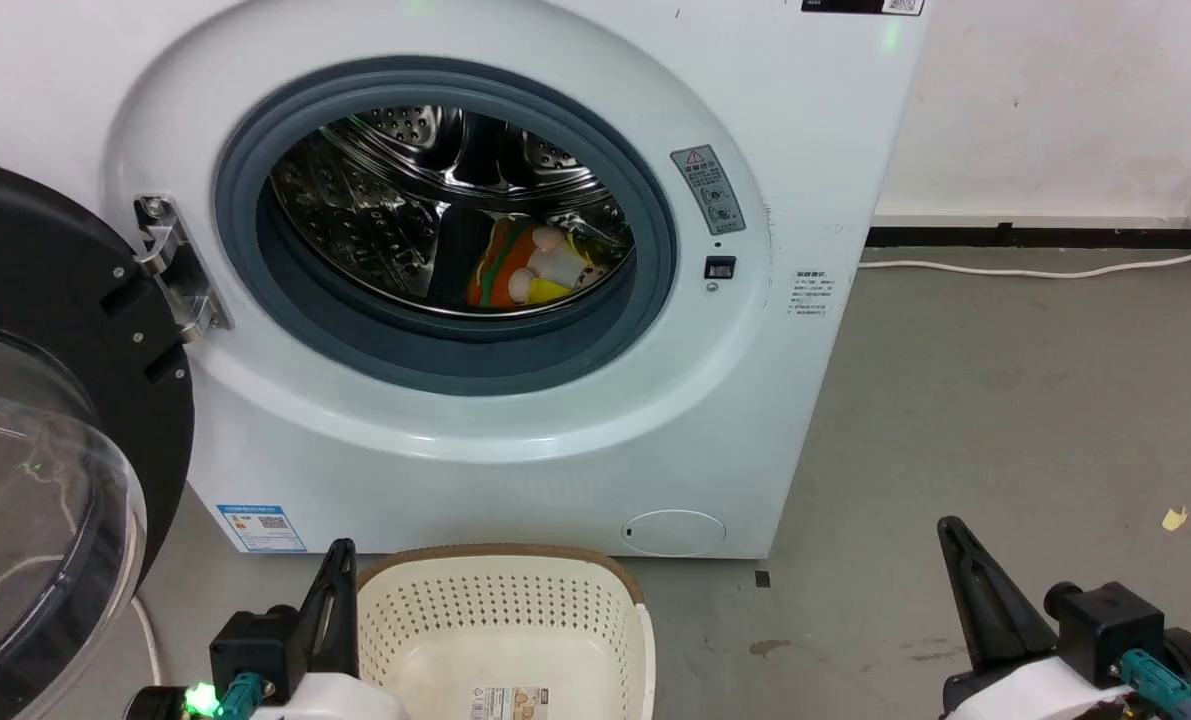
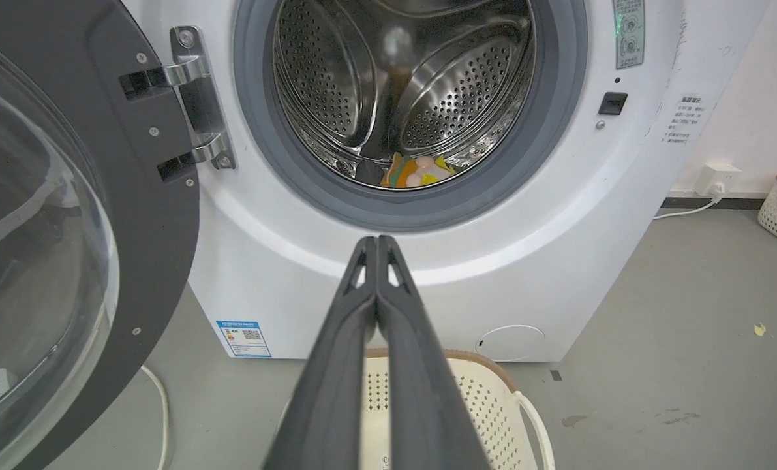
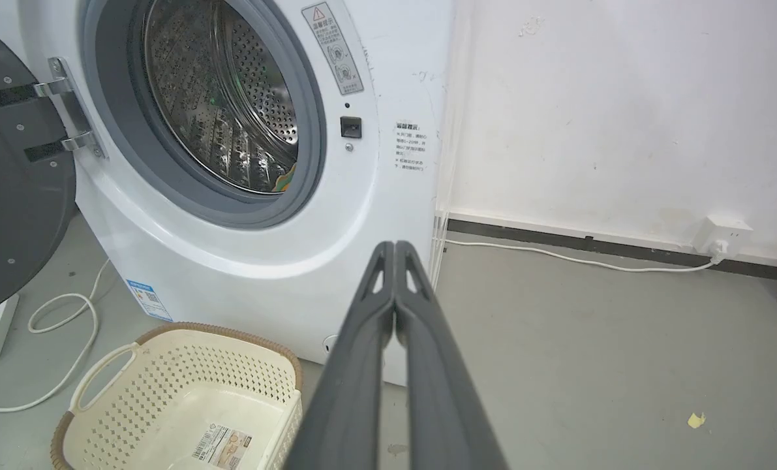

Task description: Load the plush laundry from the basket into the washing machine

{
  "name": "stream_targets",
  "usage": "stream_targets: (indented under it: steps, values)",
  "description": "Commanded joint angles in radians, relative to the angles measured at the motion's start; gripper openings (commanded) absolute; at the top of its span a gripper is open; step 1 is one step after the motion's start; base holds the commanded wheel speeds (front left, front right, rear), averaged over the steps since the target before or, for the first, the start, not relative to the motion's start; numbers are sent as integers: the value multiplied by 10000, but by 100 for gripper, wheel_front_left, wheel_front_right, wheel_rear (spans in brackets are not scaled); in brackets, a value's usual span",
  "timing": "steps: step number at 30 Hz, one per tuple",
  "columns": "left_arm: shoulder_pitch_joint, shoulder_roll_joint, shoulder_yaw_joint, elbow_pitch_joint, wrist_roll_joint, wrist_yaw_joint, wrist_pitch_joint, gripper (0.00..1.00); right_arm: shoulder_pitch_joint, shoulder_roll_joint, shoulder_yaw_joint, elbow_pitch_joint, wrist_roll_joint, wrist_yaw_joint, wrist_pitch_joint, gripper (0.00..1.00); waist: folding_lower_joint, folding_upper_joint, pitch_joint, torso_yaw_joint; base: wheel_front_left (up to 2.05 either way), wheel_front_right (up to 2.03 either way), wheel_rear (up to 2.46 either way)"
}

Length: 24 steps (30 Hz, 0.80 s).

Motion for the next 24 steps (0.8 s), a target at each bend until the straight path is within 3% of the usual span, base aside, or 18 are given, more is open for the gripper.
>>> stream_targets:
  steps: [1, 24]
  values:
    - [-183, -5, 25, -85, 89, -48, 37, 0, -159, 8, 15, -63, -67, -6, 41, 0, -1, 0, 1, 5, 0, 0, 0]
    - [-370, -43, 124, -289, 386, -140, 507, 0, -333, 10, 26, -103, -249, -8, 513, 0, -1, 0, 21, 101, 0, 0, 0]
